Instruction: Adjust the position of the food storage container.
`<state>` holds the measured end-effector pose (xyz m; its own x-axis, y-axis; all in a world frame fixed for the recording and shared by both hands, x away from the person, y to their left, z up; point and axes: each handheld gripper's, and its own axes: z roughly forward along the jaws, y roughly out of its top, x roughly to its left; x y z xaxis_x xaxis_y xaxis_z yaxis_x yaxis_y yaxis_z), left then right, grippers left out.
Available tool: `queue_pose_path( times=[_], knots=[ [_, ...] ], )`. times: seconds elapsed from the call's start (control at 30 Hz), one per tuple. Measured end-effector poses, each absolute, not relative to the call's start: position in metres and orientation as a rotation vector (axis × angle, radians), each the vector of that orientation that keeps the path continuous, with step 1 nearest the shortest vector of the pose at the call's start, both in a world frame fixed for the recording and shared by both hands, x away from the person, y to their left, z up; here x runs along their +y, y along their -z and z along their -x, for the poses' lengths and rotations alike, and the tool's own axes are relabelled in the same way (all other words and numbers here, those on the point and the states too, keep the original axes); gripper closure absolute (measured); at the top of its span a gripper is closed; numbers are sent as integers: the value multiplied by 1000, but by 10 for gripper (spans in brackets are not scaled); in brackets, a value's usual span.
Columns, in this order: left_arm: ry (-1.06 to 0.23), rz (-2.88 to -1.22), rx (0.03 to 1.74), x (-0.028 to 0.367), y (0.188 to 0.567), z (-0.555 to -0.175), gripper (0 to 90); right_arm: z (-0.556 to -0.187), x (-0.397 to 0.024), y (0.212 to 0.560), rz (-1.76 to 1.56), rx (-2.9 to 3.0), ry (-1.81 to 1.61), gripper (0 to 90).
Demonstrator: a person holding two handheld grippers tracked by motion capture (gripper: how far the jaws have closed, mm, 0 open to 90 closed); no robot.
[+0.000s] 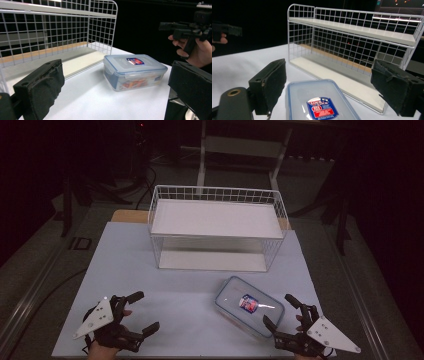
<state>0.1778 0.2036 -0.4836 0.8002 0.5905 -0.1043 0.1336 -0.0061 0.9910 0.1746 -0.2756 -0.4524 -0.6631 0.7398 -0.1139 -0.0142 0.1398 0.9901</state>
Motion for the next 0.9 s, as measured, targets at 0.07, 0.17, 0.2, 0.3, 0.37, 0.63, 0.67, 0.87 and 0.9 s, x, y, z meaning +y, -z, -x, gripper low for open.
queue_pose_path(
  times=[0.07, 0.17, 0.2, 0.3, 0.37, 0.63, 0.67, 0.87, 0.9],
  knots=[
    [-387, -1551, 599, 203, 484, -179, 1, -173, -273, 446, -757, 1784, -1583, 130],
    [-393, -1551, 599, 202, 483, -179, 2, -176, -271, 435, -811, 1804, -1603, 129],
    [-396, -1557, 593, 201, 483, -179, 1, -177, -272, 432, -799, 1820, -1633, 124],
    [-403, -1564, 593, 200, 483, -179, 2, -177, -270, 427, -778, 1832, -1614, 123],
    [-401, -1567, 592, 198, 483, -179, 1, -178, -268, 422, -738, 1876, -1603, 133],
    [-400, -1577, 581, 195, 484, -179, 1, -183, -261, 442, -748, 2133, -1561, 407],
    [-404, -1574, 585, 195, 484, -179, 2, -182, -259, 446, -746, 2156, -1542, 454],
    [-397, -1570, 583, 196, 485, -179, 2, -180, -250, 471, -767, 2313, -1442, 740],
    [-397, -1570, 583, 196, 485, -179, 1, -180, -250, 471, -767, 2313, -1442, 740]
  ],
)
